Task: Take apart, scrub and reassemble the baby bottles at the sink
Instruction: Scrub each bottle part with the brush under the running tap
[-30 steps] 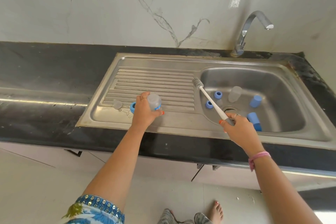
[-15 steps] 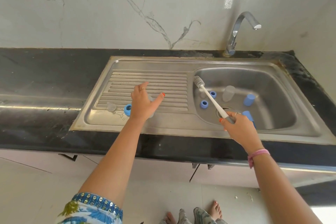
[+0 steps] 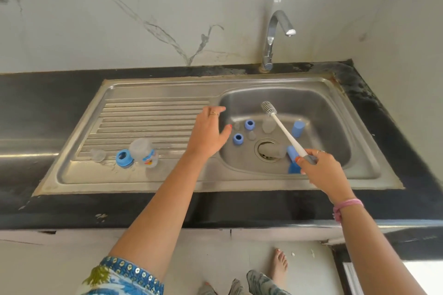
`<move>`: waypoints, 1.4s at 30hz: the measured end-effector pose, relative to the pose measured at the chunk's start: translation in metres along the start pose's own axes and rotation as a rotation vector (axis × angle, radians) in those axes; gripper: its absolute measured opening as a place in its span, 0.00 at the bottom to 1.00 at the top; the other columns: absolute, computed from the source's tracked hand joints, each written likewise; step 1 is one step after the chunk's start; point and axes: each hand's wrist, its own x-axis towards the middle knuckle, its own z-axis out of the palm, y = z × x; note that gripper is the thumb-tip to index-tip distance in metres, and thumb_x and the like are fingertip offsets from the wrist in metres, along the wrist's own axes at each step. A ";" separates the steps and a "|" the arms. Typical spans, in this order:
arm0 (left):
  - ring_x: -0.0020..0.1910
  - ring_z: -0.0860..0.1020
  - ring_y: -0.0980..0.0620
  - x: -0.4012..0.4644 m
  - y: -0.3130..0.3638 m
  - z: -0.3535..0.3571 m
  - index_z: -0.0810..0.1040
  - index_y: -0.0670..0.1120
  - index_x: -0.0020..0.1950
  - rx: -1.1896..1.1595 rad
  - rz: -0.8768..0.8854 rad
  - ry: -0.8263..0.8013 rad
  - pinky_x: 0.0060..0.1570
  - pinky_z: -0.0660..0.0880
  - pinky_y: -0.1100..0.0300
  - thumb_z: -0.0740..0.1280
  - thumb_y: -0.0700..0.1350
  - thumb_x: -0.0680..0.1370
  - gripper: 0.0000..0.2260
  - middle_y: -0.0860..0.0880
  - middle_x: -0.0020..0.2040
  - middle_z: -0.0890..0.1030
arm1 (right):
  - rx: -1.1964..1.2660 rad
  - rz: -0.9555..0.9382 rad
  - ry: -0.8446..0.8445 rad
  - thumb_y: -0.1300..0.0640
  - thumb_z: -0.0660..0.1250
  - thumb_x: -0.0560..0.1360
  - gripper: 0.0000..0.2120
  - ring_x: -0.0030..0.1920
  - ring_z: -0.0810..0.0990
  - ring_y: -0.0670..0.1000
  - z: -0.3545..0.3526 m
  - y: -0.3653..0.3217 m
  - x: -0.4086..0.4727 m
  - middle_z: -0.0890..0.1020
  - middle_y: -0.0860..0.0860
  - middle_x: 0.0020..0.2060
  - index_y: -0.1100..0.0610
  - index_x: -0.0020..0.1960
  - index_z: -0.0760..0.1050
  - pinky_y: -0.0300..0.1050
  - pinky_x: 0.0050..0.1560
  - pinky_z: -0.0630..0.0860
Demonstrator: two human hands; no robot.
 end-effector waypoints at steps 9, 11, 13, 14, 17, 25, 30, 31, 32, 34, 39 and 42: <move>0.69 0.67 0.45 0.028 0.054 0.126 0.69 0.45 0.71 -0.030 -0.279 -0.448 0.67 0.65 0.55 0.69 0.44 0.76 0.24 0.43 0.69 0.67 | -0.290 -0.012 -0.144 0.50 0.68 0.76 0.15 0.47 0.79 0.55 -0.083 0.058 0.060 0.82 0.52 0.47 0.49 0.63 0.77 0.48 0.51 0.75; 0.68 0.69 0.45 0.037 0.061 0.149 0.71 0.44 0.70 -0.012 -0.292 -0.478 0.65 0.66 0.54 0.69 0.43 0.76 0.23 0.43 0.69 0.67 | -0.295 -0.020 -0.153 0.51 0.68 0.76 0.16 0.48 0.78 0.55 -0.094 0.067 0.073 0.80 0.51 0.47 0.49 0.64 0.77 0.47 0.51 0.73; 0.65 0.72 0.44 0.042 0.067 0.169 0.73 0.43 0.68 -0.017 -0.303 -0.525 0.61 0.69 0.53 0.69 0.42 0.75 0.21 0.43 0.68 0.71 | -0.316 -0.022 -0.149 0.51 0.68 0.76 0.15 0.45 0.77 0.54 -0.100 0.072 0.082 0.78 0.50 0.45 0.48 0.63 0.77 0.45 0.48 0.71; 0.64 0.73 0.43 0.044 0.071 0.179 0.74 0.42 0.66 -0.017 -0.292 -0.551 0.60 0.70 0.53 0.69 0.42 0.75 0.20 0.42 0.67 0.73 | -0.324 -0.016 -0.146 0.51 0.68 0.76 0.15 0.44 0.76 0.54 -0.102 0.074 0.087 0.77 0.50 0.45 0.47 0.63 0.77 0.45 0.47 0.71; 0.63 0.75 0.43 0.044 0.078 0.203 0.76 0.41 0.65 -0.018 -0.263 -0.631 0.61 0.72 0.54 0.69 0.41 0.75 0.18 0.42 0.63 0.77 | -0.331 -0.010 -0.148 0.49 0.68 0.76 0.15 0.46 0.77 0.56 -0.105 0.080 0.096 0.77 0.50 0.45 0.47 0.62 0.77 0.46 0.48 0.72; 0.66 0.70 0.41 0.037 0.080 0.254 0.67 0.51 0.74 0.146 0.049 -0.918 0.64 0.69 0.52 0.68 0.40 0.77 0.27 0.43 0.71 0.65 | -0.298 -0.020 -0.173 0.49 0.67 0.77 0.15 0.43 0.78 0.51 -0.101 0.083 0.112 0.79 0.48 0.44 0.47 0.63 0.76 0.44 0.44 0.72; 0.64 0.70 0.36 0.039 0.082 0.273 0.59 0.52 0.78 0.448 0.177 -0.984 0.59 0.71 0.46 0.64 0.39 0.78 0.30 0.41 0.71 0.60 | -0.317 0.008 -0.188 0.49 0.67 0.77 0.15 0.42 0.79 0.51 -0.098 0.080 0.120 0.80 0.49 0.44 0.48 0.63 0.76 0.44 0.43 0.73; 0.64 0.69 0.35 0.038 0.081 0.276 0.58 0.51 0.78 0.481 0.184 -0.994 0.59 0.72 0.46 0.63 0.39 0.78 0.30 0.41 0.71 0.60 | -0.315 0.016 -0.185 0.49 0.67 0.77 0.15 0.42 0.79 0.51 -0.097 0.080 0.121 0.80 0.49 0.44 0.48 0.63 0.76 0.45 0.43 0.74; 0.64 0.69 0.35 0.037 0.080 0.279 0.57 0.50 0.78 0.496 0.182 -1.001 0.59 0.72 0.45 0.63 0.39 0.79 0.29 0.41 0.71 0.59 | -0.314 0.025 -0.182 0.49 0.66 0.77 0.15 0.42 0.79 0.51 -0.097 0.079 0.123 0.80 0.49 0.44 0.48 0.63 0.76 0.45 0.43 0.75; 0.63 0.70 0.33 0.035 0.078 0.284 0.57 0.48 0.78 0.484 0.168 -1.001 0.56 0.72 0.44 0.62 0.37 0.78 0.29 0.39 0.71 0.59 | -0.313 0.033 -0.174 0.48 0.66 0.77 0.15 0.42 0.79 0.51 -0.096 0.077 0.124 0.80 0.49 0.44 0.48 0.63 0.76 0.45 0.43 0.75; 0.59 0.72 0.32 0.036 0.076 0.290 0.59 0.44 0.76 0.434 0.147 -0.999 0.56 0.71 0.45 0.59 0.35 0.80 0.25 0.36 0.70 0.60 | -0.329 0.046 -0.162 0.48 0.66 0.77 0.15 0.40 0.78 0.48 -0.090 0.071 0.124 0.78 0.45 0.41 0.48 0.63 0.76 0.44 0.42 0.74; 0.60 0.71 0.33 0.039 0.074 0.285 0.62 0.45 0.74 0.330 0.046 -0.991 0.58 0.72 0.46 0.63 0.43 0.78 0.24 0.36 0.68 0.62 | -0.318 0.063 -0.155 0.48 0.66 0.77 0.16 0.42 0.79 0.50 -0.088 0.066 0.123 0.80 0.47 0.42 0.48 0.64 0.76 0.43 0.42 0.73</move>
